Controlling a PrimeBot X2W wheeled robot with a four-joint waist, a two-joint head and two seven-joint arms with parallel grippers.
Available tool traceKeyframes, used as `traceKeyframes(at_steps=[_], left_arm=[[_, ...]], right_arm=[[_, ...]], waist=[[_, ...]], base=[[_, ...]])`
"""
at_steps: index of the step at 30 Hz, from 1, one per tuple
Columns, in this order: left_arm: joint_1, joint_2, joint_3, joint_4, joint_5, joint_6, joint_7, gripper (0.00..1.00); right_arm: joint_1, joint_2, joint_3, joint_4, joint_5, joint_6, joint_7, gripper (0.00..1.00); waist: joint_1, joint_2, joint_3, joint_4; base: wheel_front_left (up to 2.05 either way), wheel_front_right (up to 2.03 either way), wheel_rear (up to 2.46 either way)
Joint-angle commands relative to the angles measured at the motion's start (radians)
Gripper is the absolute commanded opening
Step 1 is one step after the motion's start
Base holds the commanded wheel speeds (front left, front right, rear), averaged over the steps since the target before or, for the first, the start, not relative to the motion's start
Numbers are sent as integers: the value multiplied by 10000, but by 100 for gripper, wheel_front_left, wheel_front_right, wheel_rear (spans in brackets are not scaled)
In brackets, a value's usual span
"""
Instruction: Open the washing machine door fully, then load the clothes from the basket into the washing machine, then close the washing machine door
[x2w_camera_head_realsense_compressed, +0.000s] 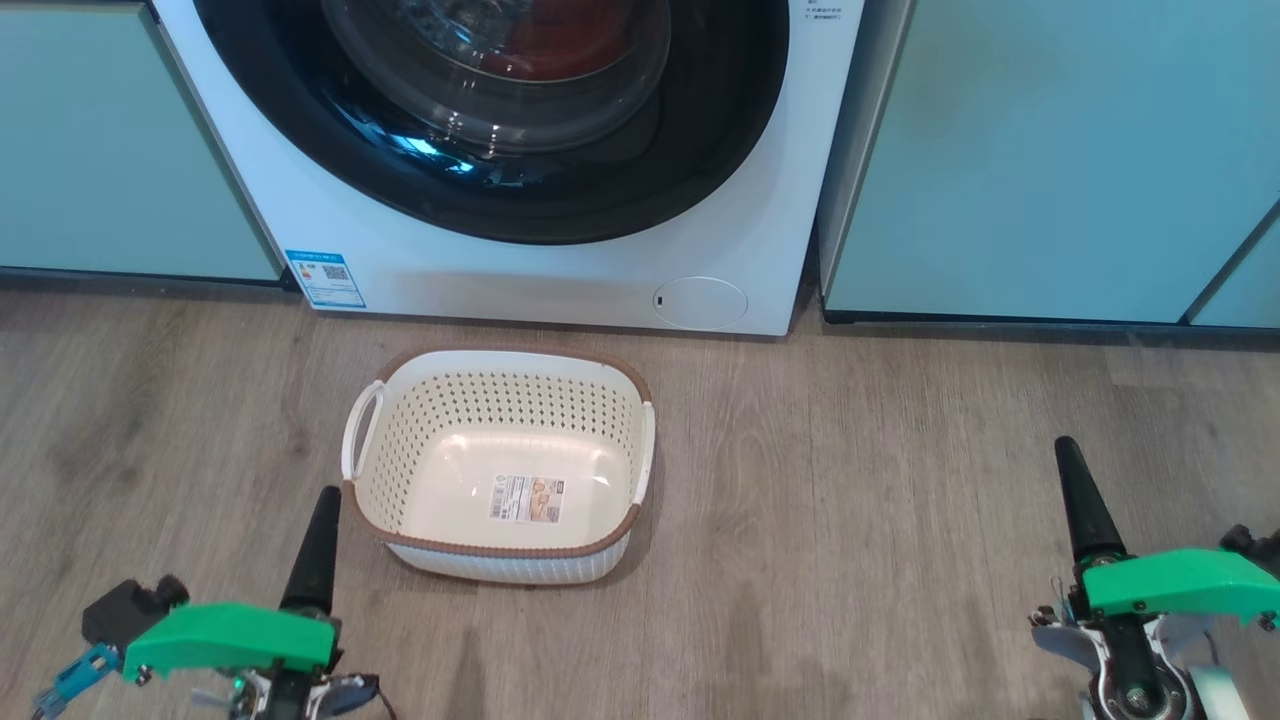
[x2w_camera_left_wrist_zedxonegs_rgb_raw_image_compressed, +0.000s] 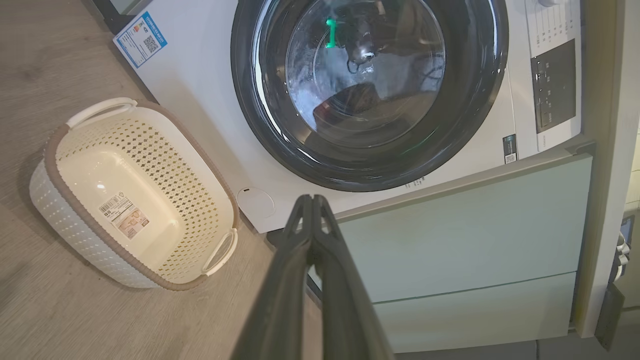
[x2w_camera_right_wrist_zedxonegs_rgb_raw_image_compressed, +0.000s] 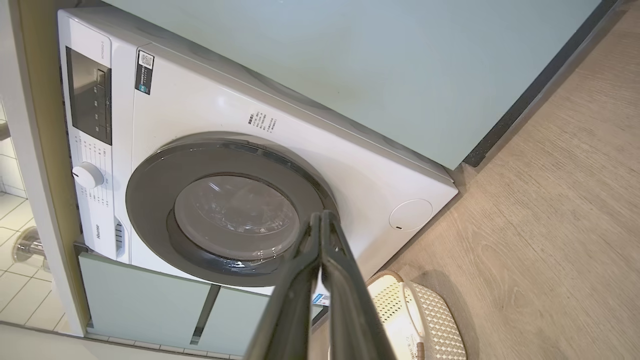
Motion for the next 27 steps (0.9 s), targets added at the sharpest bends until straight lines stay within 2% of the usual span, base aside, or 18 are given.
traceKeyframes(at_steps=[1, 27], left_arm=[[-551, 97, 273, -260, -256, -79, 64, 0], [-876, 126, 631, -126, -2811, -153, 785, 0]], right_arm=[[-516, -60, 128, -403, 254, 1, 71, 0], [-559, -66, 92, -540, 2765, 0, 806, 0]], waist=[[0, 0, -1, 0], [0, 0, -14, 4]], base=[[0, 0, 0], [0, 0, 0]])
